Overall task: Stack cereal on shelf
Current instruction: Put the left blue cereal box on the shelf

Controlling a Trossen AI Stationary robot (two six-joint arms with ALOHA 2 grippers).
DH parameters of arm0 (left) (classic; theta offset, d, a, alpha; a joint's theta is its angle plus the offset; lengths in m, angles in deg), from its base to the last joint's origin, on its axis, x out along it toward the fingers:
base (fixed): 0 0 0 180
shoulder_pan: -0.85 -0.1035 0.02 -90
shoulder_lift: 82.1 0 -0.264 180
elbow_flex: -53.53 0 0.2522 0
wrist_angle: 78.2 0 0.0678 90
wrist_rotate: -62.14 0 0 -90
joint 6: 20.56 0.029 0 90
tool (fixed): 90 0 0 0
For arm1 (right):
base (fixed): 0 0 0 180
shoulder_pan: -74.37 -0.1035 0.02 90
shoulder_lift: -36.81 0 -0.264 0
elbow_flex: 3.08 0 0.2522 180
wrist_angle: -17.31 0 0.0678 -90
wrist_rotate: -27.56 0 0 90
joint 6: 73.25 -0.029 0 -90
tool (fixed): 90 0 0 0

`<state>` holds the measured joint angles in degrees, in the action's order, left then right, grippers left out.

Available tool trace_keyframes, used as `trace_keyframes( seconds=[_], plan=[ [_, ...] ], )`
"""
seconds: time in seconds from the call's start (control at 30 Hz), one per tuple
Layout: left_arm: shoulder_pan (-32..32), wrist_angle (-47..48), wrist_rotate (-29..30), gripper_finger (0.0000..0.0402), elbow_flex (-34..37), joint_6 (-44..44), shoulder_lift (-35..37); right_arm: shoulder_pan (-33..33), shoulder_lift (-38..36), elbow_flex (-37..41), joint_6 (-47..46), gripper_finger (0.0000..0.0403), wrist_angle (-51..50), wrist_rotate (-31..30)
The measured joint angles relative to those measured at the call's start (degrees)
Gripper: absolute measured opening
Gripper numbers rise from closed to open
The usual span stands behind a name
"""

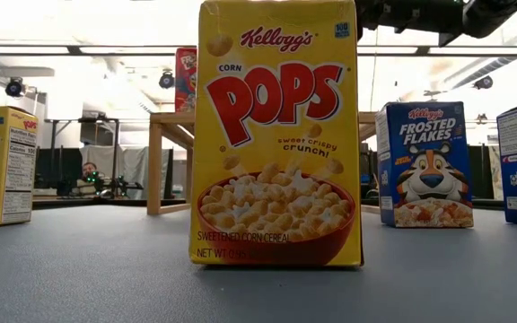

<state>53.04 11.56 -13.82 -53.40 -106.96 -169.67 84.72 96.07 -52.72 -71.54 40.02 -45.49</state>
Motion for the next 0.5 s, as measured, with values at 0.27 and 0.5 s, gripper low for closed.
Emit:
trace_keyframes(
  seconds=[0.27, 0.5],
  plan=[
    [2.8, -1.2, 1.1, 0.0197, 0.1, -6.1, -1.6, 0.0, 0.0, 0.0, 1.1, 0.0219, 0.3, 0.0],
    [2.8, -1.4, -1.4, 0.0214, 0.2, -1.5, -2.5, -0.5, 0.0, 0.1, 1.1, 0.0219, 0.3, 0.0]
  ],
)
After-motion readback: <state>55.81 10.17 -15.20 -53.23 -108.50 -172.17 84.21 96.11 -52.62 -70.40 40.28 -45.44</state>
